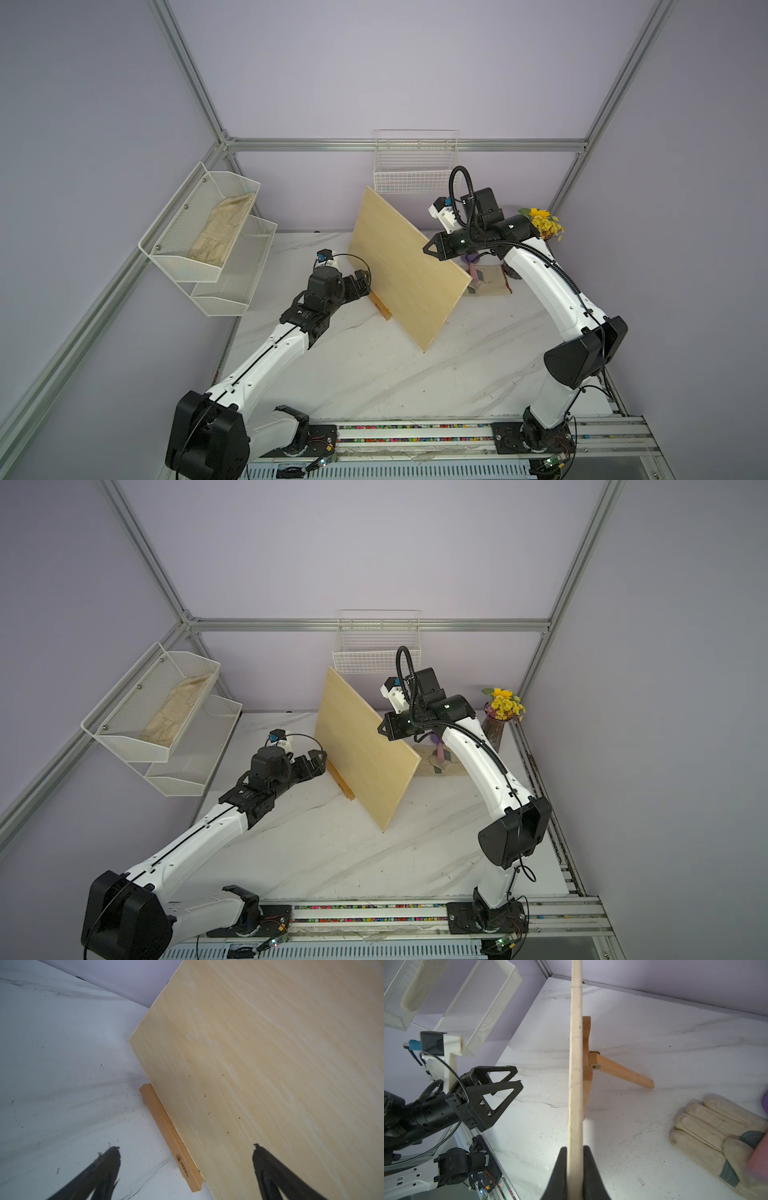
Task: Assemble the easel
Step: Place the drawing board on the easel.
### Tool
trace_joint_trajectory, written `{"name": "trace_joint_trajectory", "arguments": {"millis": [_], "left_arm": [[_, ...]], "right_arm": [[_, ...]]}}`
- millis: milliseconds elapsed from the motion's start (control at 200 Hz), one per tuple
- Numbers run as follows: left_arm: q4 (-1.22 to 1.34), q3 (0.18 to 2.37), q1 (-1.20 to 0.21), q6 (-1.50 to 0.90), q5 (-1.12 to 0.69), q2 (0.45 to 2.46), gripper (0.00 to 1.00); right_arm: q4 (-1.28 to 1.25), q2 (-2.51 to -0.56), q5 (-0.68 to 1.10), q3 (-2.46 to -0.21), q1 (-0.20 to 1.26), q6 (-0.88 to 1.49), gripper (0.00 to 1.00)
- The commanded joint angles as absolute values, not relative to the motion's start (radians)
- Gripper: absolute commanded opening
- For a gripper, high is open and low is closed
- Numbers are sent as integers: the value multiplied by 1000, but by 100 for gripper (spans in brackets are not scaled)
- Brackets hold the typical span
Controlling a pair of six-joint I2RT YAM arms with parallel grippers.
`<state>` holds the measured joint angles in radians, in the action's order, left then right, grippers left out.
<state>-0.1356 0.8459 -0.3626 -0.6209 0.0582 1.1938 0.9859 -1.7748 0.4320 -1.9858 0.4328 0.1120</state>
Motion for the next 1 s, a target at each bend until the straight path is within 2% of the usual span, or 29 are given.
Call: {"name": "trace_joint_trajectory", "arguments": {"millis": [0, 125, 290, 455, 535, 625, 765, 840, 910, 965, 995], "left_arm": [[-112, 812, -368, -631, 75, 1172, 100], [-110, 807, -368, -632, 79, 1170, 100], [-109, 804, -368, -632, 81, 1172, 100], [-114, 802, -367, -633, 89, 1169, 100], [-116, 801, -367, -631, 96, 1165, 100], [-120, 801, -367, -631, 100, 1159, 100], [-124, 803, -367, -632, 107, 1154, 100], [-125, 805, -365, -625, 114, 1152, 100], [-144, 816, -359, -617, 135, 1154, 100], [-172, 828, -350, -608, 165, 1155, 100], [-185, 832, -346, -602, 192, 1155, 100]], "right_arm": [[887, -1773, 434, -2021, 434, 152, 0], [888, -1765, 419, -2007, 433, 163, 0], [889, -1755, 414, -1992, 424, 169, 6], [890, -1744, 413, -2004, 415, 175, 19], [889, -1738, 410, -2007, 411, 177, 31], [888, -1738, 417, -2010, 407, 178, 37], [887, -1729, 410, -2027, 404, 187, 38], [884, -1715, 381, -2046, 398, 196, 51], [885, -1698, 315, -2064, 380, 219, 59], [884, -1677, 254, -2069, 353, 242, 70], [877, -1662, 227, -2060, 332, 251, 72]]}}
